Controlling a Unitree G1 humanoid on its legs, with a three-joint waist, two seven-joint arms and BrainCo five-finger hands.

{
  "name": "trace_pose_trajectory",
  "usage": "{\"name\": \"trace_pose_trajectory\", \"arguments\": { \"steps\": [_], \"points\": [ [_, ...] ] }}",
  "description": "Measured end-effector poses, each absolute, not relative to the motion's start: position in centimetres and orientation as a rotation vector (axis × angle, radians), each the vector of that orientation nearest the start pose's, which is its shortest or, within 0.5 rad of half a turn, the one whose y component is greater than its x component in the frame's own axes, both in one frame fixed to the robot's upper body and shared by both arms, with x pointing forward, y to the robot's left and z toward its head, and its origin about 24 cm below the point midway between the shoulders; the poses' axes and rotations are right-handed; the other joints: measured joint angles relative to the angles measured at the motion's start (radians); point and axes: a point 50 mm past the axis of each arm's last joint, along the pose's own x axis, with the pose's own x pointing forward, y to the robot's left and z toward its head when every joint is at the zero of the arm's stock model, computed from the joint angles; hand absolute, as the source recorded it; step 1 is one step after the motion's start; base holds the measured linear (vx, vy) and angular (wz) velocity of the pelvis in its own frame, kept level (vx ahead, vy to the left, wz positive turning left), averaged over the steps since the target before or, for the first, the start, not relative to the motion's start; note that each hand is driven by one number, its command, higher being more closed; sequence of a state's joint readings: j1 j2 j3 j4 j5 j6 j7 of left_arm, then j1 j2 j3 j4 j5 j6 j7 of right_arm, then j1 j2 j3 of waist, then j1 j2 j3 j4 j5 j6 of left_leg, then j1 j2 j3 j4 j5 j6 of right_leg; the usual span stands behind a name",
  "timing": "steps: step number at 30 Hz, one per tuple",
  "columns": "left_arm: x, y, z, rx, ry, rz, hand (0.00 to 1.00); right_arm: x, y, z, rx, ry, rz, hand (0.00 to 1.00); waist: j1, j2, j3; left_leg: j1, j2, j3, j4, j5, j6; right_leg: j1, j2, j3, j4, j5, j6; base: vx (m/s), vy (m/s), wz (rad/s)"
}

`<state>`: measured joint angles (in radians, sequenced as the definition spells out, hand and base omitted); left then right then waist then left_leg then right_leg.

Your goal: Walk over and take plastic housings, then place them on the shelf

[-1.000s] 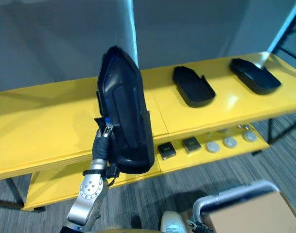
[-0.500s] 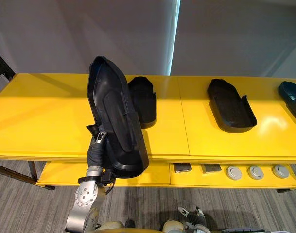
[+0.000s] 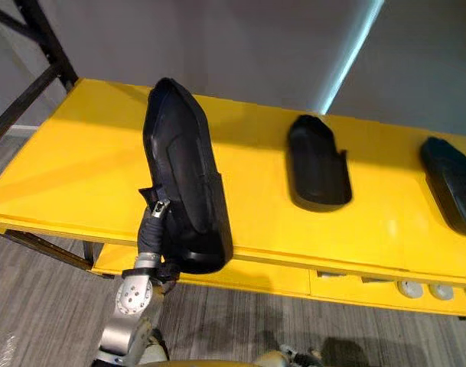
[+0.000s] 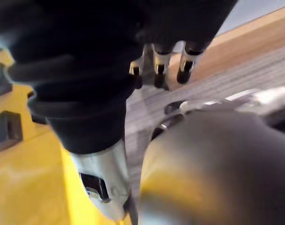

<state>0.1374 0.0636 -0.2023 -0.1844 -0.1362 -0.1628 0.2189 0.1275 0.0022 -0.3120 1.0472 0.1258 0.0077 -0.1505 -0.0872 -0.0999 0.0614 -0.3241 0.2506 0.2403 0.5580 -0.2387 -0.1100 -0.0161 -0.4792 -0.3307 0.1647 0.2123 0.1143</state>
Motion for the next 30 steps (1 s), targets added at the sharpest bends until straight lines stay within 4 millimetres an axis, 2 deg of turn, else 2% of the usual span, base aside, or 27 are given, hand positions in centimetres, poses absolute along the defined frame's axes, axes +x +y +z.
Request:
{"name": "trace_pose_trajectory", "arguments": {
  "steps": [1, 2, 3, 4, 5, 6, 7, 8, 9, 10, 12, 16, 19, 26, 30],
  "points": [
    [22.4, 13.1, 6.6, -0.132, -0.184, 0.053, 1.0, 7.2, -19.9, -16.6, 0.173, 1.151, -0.522, 0.0, 0.008, 0.007, 0.001, 0.039, -0.004, 0.052, -0.046, -0.02, 0.025, -0.083, -0.018, -0.017, 0.128, -0.034, -0.177, 0.12, 0.518, -0.57],
    [22.4, 13.1, 6.5, -0.131, -0.179, 0.055, 1.0, 7.6, -20.0, -16.5, 0.164, 1.141, -0.515, 0.0, 0.008, 0.009, 0.001, 0.058, -0.013, 0.07, -0.073, -0.015, 0.038, -0.134, -0.01, -0.009, 0.228, -0.104, -0.217, 0.14, 0.406, -0.62],
    [22.4, 13.1, 5.8, -0.124, -0.153, 0.058, 1.0, 8.1, -20.1, -16.4, 0.151, 1.128, -0.502, 0.0, 0.009, 0.02, 0.009, 0.117, -0.032, 0.099, -0.142, 0.002, 0.059, -0.193, 0.057, 0.038, 0.375, -0.248, -0.149, 0.11, 0.319, -0.44],
    [22.4, 13.0, 5.1, -0.107, -0.122, 0.056, 1.0, 8.4, -20.3, -16.2, 0.147, 1.113, -0.501, 0.0, 0.0, 0.04, 0.021, 0.193, -0.052, 0.121, -0.218, 0.021, 0.071, -0.206, 0.159, 0.068, 0.457, -0.359, -0.112, 0.1, 0.31, -0.35],
    [22.3, 12.9, 4.9, -0.1, -0.115, 0.052, 1.0, 8.6, -20.3, -16.2, 0.147, 1.105, -0.5, 0.0, -0.008, 0.048, 0.026, 0.224, -0.063, 0.127, -0.25, 0.031, 0.077, -0.208, 0.211, 0.074, 0.481, -0.401, -0.105, 0.07, 0.271, -0.17],
    [22.4, 12.3, 5.0, -0.099, -0.118, 0.033, 1.0, 8.9, -20.4, -16.0, 0.147, 1.084, -0.501, 0.0, -0.012, 0.061, 0.033, 0.266, -0.084, 0.143, -0.295, 0.042, 0.085, -0.222, 0.316, 0.081, 0.495, -0.458, -0.092, 0.06, 0.213, -0.06],
    [22.3, 11.7, 5.1, -0.106, -0.123, 0.01, 1.0, 9.0, -20.4, -15.9, 0.15, 1.08, -0.499, 0.0, -0.012, 0.063, 0.033, 0.282, -0.111, 0.151, -0.309, 0.043, 0.087, -0.234, 0.399, 0.084, 0.449, -0.479, -0.093, 0.07, 0.204, -0.02],
    [22.3, 11.4, 5.1, -0.113, -0.122, 0.004, 1.0, 9.0, -20.3, -16.0, 0.153, 1.082, -0.498, 0.0, -0.013, 0.057, 0.03, 0.284, -0.132, 0.152, -0.31, 0.043, 0.087, -0.231, 0.429, 0.084, 0.383, -0.467, -0.104, 0.11, 0.149, 0.06],
    [22.2, 11.3, 5.1, -0.11, -0.122, 0.006, 1.0, 8.7, -20.1, -16.0, 0.155, 1.091, -0.497, 0.0, -0.01, 0.031, 0.019, 0.286, -0.17, 0.152, -0.307, 0.041, 0.09, -0.213, 0.434, 0.073, 0.287, -0.44, -0.191, 0.16, 0.112, -0.03],
    [22.1, 10.8, 5.0, -0.124, -0.112, 0.014, 1.0, 8.9, -20.4, -15.9, 0.151, 1.081, -0.503, 0.0, -0.007, 0.064, 0.03, 0.289, -0.17, 0.15, -0.307, 0.04, 0.091, -0.177, 0.445, 0.079, 0.219, -0.435, -0.203, 0.15, 0.076, -0.09],
    [21.9, 10.7, 5.0, -0.14, -0.106, 0.03, 1.0, 8.9, -20.9, -15.8, 0.142, 1.075, -0.511, 0.0, -0.006, 0.092, 0.032, 0.296, -0.156, 0.153, -0.309, 0.04, 0.09, -0.145, 0.469, 0.082, 0.159, -0.404, -0.201, 0.09, 0.031, -0.24],
    [21.6, 11.5, 5.9, -0.147, -0.147, 0.057, 1.0, 8.6, -20.5, -15.8, 0.153, 1.067, -0.514, 0.0, 0.002, 0.089, 0.017, 0.36, -0.142, 0.184, -0.363, 0.042, 0.086, -0.09, 0.509, 0.114, 0.086, -0.373, -0.199, 0.04, -0.009, -0.28],
    [21.6, 11.6, 6.3, -0.145, -0.164, 0.056, 1.0, 8.3, -20.6, -15.8, 0.152, 1.07, -0.519, 0.0, 0.016, 0.093, 0.001, 0.376, -0.141, 0.212, -0.416, 0.055, 0.069, -0.073, 0.531, 0.136, 0.016, -0.332, -0.192, -0.01, 0.033, -0.25],
    [21.9, 13.3, 6.2, -0.004, -0.164, 0.145, 1.0, 7.0, -20.5, -15.9, 0.148, 1.094, -0.533, 0.0, 0.019, 0.091, -0.024, 0.393, -0.164, 0.215, -0.47, 0.087, 0.084, -0.031, 0.53, 0.139, -0.088, -0.27, -0.18, -0.02, 0.062, 0.0],
    [23.5, 14.5, 5.3, 0.156, -0.123, 0.189, 1.0, 6.9, -20.6, -15.9, 0.128, 1.097, -0.525, 0.0, 0.019, 0.101, -0.031, 0.409, -0.186, 0.2, -0.535, 0.126, 0.091, 0.014, 0.532, 0.13, -0.201, -0.198, -0.164, -0.05, 0.046, 0.09]
  ]
}}
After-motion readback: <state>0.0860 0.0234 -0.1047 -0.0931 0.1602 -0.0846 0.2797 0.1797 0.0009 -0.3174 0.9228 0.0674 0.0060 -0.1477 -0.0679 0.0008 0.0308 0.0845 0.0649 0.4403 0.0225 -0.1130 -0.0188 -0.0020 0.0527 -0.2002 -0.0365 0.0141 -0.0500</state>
